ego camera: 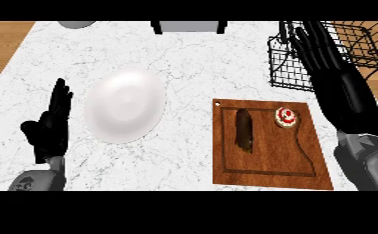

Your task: Pick the sweet potato from the cutting board and place it in the tiered basket

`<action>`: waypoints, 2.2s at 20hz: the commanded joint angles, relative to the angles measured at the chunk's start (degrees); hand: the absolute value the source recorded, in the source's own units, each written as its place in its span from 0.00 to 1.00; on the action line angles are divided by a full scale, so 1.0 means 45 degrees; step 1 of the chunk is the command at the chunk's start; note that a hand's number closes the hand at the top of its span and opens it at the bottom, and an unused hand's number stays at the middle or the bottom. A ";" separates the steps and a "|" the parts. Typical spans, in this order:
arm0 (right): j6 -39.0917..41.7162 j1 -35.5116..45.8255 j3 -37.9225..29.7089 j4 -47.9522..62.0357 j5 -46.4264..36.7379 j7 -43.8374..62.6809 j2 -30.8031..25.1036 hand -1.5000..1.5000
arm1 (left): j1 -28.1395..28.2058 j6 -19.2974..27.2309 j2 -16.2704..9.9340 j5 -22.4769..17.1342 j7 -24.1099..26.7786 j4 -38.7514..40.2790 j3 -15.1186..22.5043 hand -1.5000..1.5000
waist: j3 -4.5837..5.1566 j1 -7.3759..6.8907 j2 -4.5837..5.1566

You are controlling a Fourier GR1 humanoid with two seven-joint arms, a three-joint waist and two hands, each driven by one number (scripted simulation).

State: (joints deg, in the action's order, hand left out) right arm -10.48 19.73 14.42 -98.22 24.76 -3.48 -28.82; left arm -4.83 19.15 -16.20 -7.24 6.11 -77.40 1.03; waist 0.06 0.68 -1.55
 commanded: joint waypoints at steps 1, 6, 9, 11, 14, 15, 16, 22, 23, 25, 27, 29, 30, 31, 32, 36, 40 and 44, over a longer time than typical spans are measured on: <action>0.0594 -0.0021 -0.0722 0.0073 -0.0163 0.0170 0.0166 1.00 | -0.0648 0.0243 0.0459 0.0757 0.0145 -0.0010 0.0398 0.50 | -0.0012 -0.0132 0.0340; 0.1501 0.2201 -0.1133 0.2348 0.0535 0.1851 -0.0584 1.00 | -0.1466 0.0490 0.1112 0.2012 -0.0972 -0.2052 0.2563 0.50 | -0.0023 -0.0283 0.0357; -0.0709 0.0821 -0.0510 0.3846 -0.0870 0.2251 0.0012 0.00 | -0.1422 -0.0173 0.1309 0.1330 -0.1064 -0.1555 0.2572 0.50 | -0.0008 -0.0310 0.0466; 0.1861 0.0153 -0.0983 0.3275 0.2714 0.2847 0.0927 0.00 | -0.1022 -0.0369 0.1074 0.1119 -0.0981 -0.1687 0.2356 0.50 | -0.0048 -0.0283 0.0409; 0.3563 -0.0529 -0.0933 0.1831 0.3043 0.2750 0.0211 0.00 | -0.0684 -0.0030 0.1450 0.1502 -0.1059 -0.1742 0.2667 0.50 | -0.0018 -0.0072 0.0308; 0.3997 -0.0331 -0.0809 0.1479 0.2968 0.3056 -0.0189 0.00 | -0.1699 0.0513 0.1660 0.1942 -0.1808 -0.1747 0.2703 0.50 | -0.0019 -0.0021 0.0308; 0.5132 -0.0852 -0.1665 0.1420 0.3518 0.3061 -0.1285 0.00 | -0.1425 -0.0076 0.1238 0.1542 -0.1628 -0.1628 0.2334 0.50 | -0.0018 0.0004 0.0314; 0.6292 0.0279 -0.1079 -0.0362 0.0981 0.4589 -0.4688 0.00 | -0.1425 -0.0188 0.1196 0.1458 -0.1637 -0.1712 0.2274 0.50 | 0.0031 0.0060 0.0258; 0.6548 0.0991 -0.0775 -0.0587 0.0648 0.5447 -0.5372 0.00 | -0.1233 -0.0185 0.1176 0.1548 -0.1574 -0.1883 0.2410 0.50 | 0.0066 -0.0199 0.0226; 0.7224 0.1520 0.0095 -0.1464 -0.0118 0.6252 -0.6053 0.00 | -0.1004 -0.0366 0.1214 0.1634 -0.1291 -0.1640 0.2662 0.50 | 0.0088 -0.0291 0.0253; 0.7705 0.2126 0.0793 -0.2286 -0.0993 0.7023 -0.6648 0.00 | -0.1003 -0.0596 0.1021 0.1439 -0.1250 -0.1698 0.2473 0.50 | 0.0095 -0.0448 0.0254; 0.8239 0.3200 0.1429 -0.2748 -0.1676 0.7972 -0.7038 0.00 | -0.1302 -0.0139 0.1467 0.1859 -0.1576 -0.1992 0.2911 0.50 | 0.0087 -0.0694 0.0268; 0.8345 0.3317 0.1951 -0.3602 -0.1878 0.8603 -0.7076 0.00 | -0.1260 -0.0206 0.1402 0.1664 -0.1850 -0.2162 0.2769 0.50 | 0.0091 -0.0617 0.0190; 0.8359 0.3872 0.2458 -0.3466 -0.2531 0.9150 -0.6888 0.00 | -0.1247 -0.0225 0.1465 0.1909 -0.1602 -0.1713 0.2986 0.50 | 0.0092 -0.0760 0.0332; 0.8777 0.4475 0.2695 -0.3605 -0.2308 0.9826 -0.6891 0.00 | -0.1552 -0.0598 0.1138 0.1440 -0.1807 -0.2070 0.2524 0.50 | 0.0095 -0.0859 0.0318; 0.9003 0.6061 0.4772 -0.3734 -0.2933 1.2713 -0.5040 0.00 | -0.1394 -0.0329 0.1659 0.1821 -0.1481 -0.1710 0.2975 0.50 | 0.0075 -0.0833 0.0374; 0.9172 0.7247 0.6147 -0.2622 -0.3140 1.4754 -0.2711 0.00 | -0.1640 -0.0267 0.1387 0.1852 -0.2070 -0.2127 0.2581 0.50 | 0.0031 -0.0577 0.0334; 0.9166 0.8097 0.6693 -0.1784 -0.2546 1.5778 -0.1389 0.00 | -0.1435 -0.0462 0.1160 0.1714 -0.2663 -0.2893 0.2473 0.50 | 0.0015 -0.0458 0.0275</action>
State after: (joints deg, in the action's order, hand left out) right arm 27.70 52.52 41.05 -107.99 12.40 56.40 -40.99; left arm -11.63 17.59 -9.58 0.78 -2.38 -86.48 12.87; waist 0.25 -1.88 -0.07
